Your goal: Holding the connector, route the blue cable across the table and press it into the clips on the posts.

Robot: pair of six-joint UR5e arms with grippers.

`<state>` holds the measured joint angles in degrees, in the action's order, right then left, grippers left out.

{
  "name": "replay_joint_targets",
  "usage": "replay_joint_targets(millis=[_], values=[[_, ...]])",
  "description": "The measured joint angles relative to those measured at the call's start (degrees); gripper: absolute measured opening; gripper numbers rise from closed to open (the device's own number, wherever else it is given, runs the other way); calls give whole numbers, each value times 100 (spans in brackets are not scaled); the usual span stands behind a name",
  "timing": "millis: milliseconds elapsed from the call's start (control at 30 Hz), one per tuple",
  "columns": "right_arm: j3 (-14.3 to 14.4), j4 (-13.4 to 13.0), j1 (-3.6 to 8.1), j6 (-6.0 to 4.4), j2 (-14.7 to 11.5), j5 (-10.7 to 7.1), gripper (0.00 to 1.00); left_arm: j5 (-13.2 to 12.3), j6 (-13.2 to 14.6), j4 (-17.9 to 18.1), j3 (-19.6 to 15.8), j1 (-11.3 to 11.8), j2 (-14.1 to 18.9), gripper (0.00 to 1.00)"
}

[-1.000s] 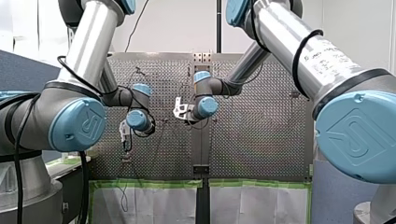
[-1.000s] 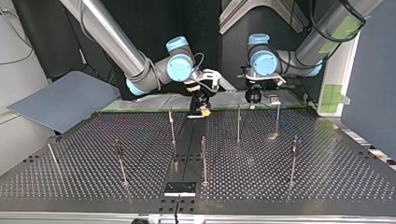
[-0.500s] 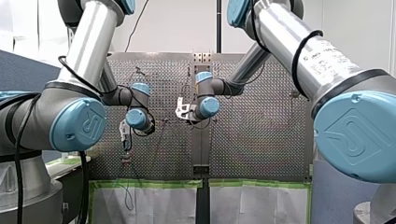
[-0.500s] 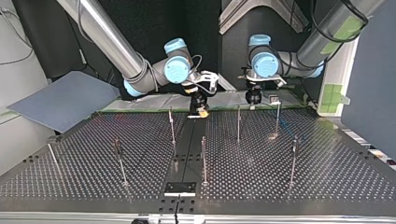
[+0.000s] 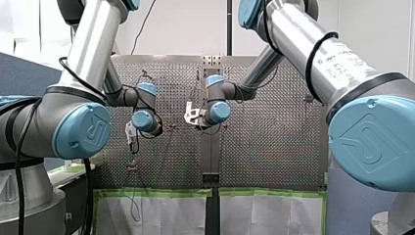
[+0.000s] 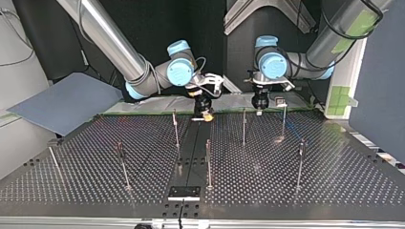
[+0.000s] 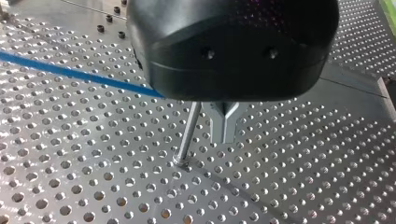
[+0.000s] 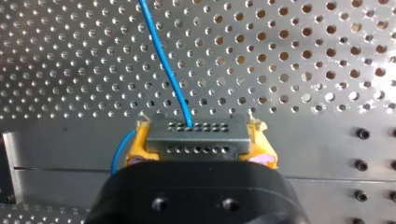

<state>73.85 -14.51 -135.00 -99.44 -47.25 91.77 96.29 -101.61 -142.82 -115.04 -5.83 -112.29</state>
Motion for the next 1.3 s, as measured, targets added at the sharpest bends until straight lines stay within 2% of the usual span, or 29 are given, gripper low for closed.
replay_joint_targets(millis=[133, 367, 633, 867, 1300], values=[[-17, 0, 13, 1, 0, 0, 0, -13, 42, -76, -5, -32, 2, 1], [-30, 0, 14, 8, 0, -1, 0, 32, 311, -372, -14, -127, 34, 1], [-39, 6, 16, 10, -1, -2, 0, 64, 364, -718, -15, -135, 59, 1], [-75, 7, 19, 10, -1, -7, 0, -1, 178, -516, -7, -99, 182, 1], [-130, 8, 25, -20, 0, -9, 0, -24, 75, -294, 16, -32, 199, 1]])
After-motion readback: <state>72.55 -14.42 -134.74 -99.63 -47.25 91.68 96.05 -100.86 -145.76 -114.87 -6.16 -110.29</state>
